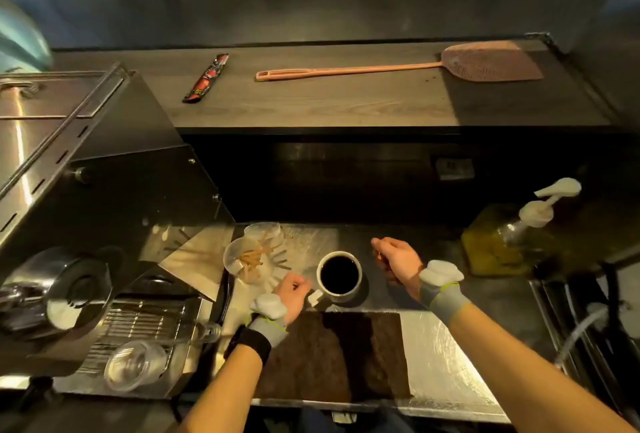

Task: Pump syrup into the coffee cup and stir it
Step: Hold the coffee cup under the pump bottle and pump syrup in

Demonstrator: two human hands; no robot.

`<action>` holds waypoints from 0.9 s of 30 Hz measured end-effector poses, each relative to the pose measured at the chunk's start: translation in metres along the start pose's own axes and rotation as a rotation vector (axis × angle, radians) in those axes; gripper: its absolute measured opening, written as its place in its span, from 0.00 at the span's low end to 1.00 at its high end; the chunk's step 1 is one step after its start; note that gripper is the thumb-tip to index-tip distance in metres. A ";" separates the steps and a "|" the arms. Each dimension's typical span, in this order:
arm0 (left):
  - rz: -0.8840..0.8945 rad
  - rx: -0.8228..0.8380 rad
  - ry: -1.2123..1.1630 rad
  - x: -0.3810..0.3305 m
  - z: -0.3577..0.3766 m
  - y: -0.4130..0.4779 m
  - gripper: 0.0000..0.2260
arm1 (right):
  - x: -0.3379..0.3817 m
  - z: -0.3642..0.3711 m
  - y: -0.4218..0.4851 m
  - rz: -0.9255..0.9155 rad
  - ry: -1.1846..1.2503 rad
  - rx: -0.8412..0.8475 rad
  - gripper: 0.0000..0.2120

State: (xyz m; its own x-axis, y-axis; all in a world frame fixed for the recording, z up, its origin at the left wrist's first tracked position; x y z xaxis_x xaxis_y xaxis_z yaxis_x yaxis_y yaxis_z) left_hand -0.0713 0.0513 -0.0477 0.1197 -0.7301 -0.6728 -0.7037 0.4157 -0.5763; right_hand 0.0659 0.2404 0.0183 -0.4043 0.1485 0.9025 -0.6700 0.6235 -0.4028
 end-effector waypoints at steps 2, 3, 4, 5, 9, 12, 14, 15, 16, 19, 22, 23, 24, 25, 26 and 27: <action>-0.027 0.054 0.040 0.003 0.009 -0.003 0.06 | -0.011 0.003 -0.001 0.054 -0.005 -0.020 0.17; -0.039 0.083 0.042 0.003 0.012 -0.007 0.06 | -0.020 0.006 -0.001 0.087 -0.019 -0.020 0.18; -0.027 0.102 0.048 0.002 0.016 -0.007 0.07 | -0.030 0.010 -0.002 0.109 -0.040 -0.011 0.18; -0.016 0.105 0.046 -0.001 0.017 -0.009 0.08 | -0.036 0.012 -0.002 0.130 -0.047 -0.010 0.19; -0.011 0.174 0.142 -0.004 0.030 -0.007 0.09 | -0.051 0.015 0.002 0.179 -0.105 -0.006 0.21; 0.015 0.190 0.136 -0.003 0.040 -0.010 0.10 | -0.054 0.015 0.003 0.187 -0.157 -0.008 0.22; 0.003 0.196 0.065 -0.001 0.041 -0.008 0.14 | -0.055 0.016 0.003 0.187 -0.165 -0.001 0.22; -0.012 0.207 0.030 0.001 0.042 -0.008 0.16 | -0.055 0.016 0.003 0.188 -0.171 0.005 0.21; -0.009 0.206 0.008 0.001 0.041 -0.008 0.18 | -0.056 0.016 0.002 0.195 -0.172 0.014 0.21; 0.011 0.183 -0.010 -0.003 0.037 -0.010 0.19 | -0.055 0.015 0.000 0.208 -0.143 0.021 0.20; 0.037 0.166 -0.036 -0.009 0.037 -0.011 0.19 | -0.050 0.005 -0.006 0.206 -0.098 0.008 0.18; 0.052 0.157 -0.040 -0.012 0.035 -0.012 0.18 | -0.047 0.001 -0.007 0.195 -0.092 0.000 0.17; 0.078 0.155 -0.035 -0.015 0.036 -0.013 0.17 | -0.045 -0.004 -0.008 0.180 -0.102 -0.004 0.16; 0.098 0.166 -0.007 -0.023 0.039 -0.017 0.17 | -0.042 -0.014 -0.011 0.165 -0.111 -0.015 0.15; 0.118 0.177 0.018 -0.031 0.042 -0.019 0.18 | -0.038 -0.022 -0.012 0.152 -0.117 -0.024 0.13; 0.129 0.183 0.049 -0.039 0.045 -0.021 0.18 | -0.033 -0.031 -0.015 0.145 -0.116 -0.036 0.12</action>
State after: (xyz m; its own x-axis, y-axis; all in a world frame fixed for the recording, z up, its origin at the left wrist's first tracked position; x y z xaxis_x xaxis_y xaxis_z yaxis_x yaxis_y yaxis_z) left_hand -0.0296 0.0958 -0.0304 -0.0007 -0.6881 -0.7256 -0.5719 0.5956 -0.5642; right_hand 0.1083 0.2496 -0.0007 -0.5654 0.1505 0.8110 -0.5779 0.6293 -0.5197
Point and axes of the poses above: each hand's wrist, its own y-axis towards the middle knuckle, its own z-axis out of the palm, x = y × z, the point moved 10 cm from there along y, towards the middle knuckle, and after that the axes turned 8 degrees about -z, right-handed, at the moved point
